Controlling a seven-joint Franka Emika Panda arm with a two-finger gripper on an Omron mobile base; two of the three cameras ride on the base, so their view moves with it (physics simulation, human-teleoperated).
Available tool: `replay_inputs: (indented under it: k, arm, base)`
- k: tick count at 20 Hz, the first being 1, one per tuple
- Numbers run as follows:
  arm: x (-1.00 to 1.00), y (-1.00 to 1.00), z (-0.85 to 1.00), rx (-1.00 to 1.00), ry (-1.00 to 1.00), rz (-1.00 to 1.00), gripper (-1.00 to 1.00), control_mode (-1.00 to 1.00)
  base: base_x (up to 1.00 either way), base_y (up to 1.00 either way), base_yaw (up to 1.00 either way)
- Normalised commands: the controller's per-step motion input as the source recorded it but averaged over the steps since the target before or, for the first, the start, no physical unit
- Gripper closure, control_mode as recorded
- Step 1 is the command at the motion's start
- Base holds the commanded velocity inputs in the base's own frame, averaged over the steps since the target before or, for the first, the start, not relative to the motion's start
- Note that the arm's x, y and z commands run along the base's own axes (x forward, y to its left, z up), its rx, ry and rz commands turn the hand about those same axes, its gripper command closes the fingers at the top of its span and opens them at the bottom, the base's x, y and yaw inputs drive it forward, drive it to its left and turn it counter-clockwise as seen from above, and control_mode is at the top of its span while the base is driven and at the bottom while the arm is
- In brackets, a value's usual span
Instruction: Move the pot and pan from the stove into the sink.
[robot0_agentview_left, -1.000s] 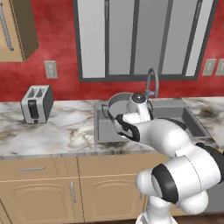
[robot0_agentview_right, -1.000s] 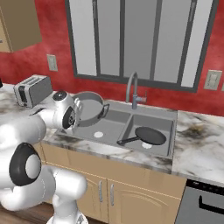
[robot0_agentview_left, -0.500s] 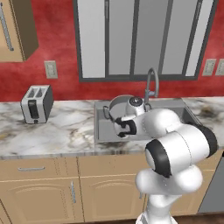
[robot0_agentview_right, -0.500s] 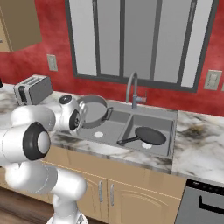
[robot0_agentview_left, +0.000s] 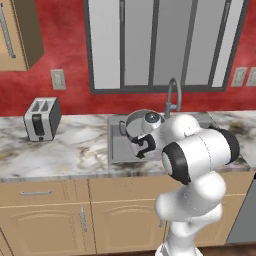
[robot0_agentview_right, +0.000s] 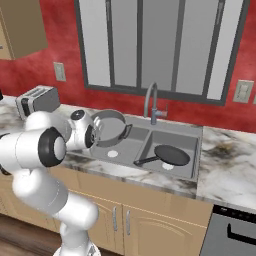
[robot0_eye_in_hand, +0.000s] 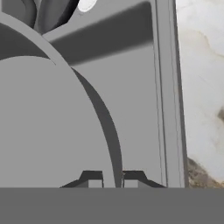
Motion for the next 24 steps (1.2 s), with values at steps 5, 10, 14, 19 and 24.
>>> replay_inputs:
  k: [5, 10, 14, 19, 24]
  arm:
    - [0.35, 0.00, -0.12, 0.00, 0.02, -0.02, 1.00, -1.00]
    - [0.35, 0.00, -0.19, 0.00, 0.03, -0.01, 1.00, -1.00]
    - [0.26, 0.00, -0.24, 0.04, 0.02, -0.02, 1.00, -1.00]
    - [0.29, 0.00, -0.28, 0.04, 0.03, -0.02, 1.00, -1.00]
    - [0.23, 0.00, -0.38, 0.03, 0.02, -0.03, 1.00, -1.00]
  base:
    - [0.00, 0.00, 0.00]
    - [0.00, 0.00, 0.00]
    - [0.00, 0.00, 0.00]
    - [0.00, 0.00, 0.00]
    - [0.00, 0.00, 0.00]
